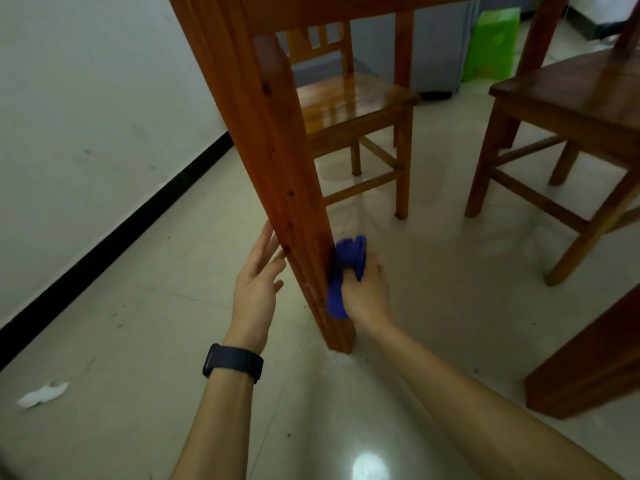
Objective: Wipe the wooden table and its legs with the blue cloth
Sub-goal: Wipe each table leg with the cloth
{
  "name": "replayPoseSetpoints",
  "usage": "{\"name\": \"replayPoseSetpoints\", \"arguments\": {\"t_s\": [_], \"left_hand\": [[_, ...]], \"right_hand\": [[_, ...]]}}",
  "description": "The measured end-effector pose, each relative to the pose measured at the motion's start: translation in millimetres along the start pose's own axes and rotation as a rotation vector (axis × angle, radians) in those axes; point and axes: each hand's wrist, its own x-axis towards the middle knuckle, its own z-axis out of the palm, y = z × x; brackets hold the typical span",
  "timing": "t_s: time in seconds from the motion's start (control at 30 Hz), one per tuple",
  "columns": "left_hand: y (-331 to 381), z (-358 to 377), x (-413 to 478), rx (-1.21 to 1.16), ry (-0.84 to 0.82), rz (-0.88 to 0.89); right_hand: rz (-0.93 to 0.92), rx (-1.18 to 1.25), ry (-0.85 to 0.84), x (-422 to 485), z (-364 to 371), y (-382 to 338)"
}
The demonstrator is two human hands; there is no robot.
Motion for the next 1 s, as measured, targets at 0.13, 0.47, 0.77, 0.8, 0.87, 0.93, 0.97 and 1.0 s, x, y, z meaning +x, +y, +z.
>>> {"name": "replayPoseSetpoints", "arguments": {"t_s": [0.13, 0.47, 0.77, 0.8, 0.87, 0.93, 0.97, 1.0], "left_hand": [[-1.4, 0.3, 1.5, 0.013, 0.012, 0.011], [-10.2, 0.4, 4.4, -0.005, -0.013, -0.034], [-5.7, -5.9, 3.1, -0.017, -0.031, -0.048], [-5.5, -7.6, 3.8, -0.017, -0.037, -0.044], [-5.5, -11.9, 6.5, -0.013, -0.038, -0.038], [-5.9, -17.8, 11.0, -0.039, -0.033, -0.037], [-6.1, -20.7, 13.8, -0.066, -0.038, -0.041], [-5.9, -23.4, 16.2, -0.093, -0.044, -0.045]], "right_hand": [[-0.205, 0.070, 0.084, -11.1, 17.0, -27.7], [0.118, -0.135, -0.054, -5.8, 13.1, 40.5], [0.107, -0.331, -0.260, -38.7, 25.8, 81.2], [0.085, -0.403, -0.304, -34.3, 18.5, 85.7], [-0.021, -0.394, -0.237, -29.8, 3.9, 74.7], [-0.195, -0.253, -0.143, -35.5, -6.4, 41.8], [-0.315, -0.249, -0.113, -40.2, -11.1, 21.1], [-0.454, -0.280, -0.089, -43.5, -14.7, -1.2]]}}
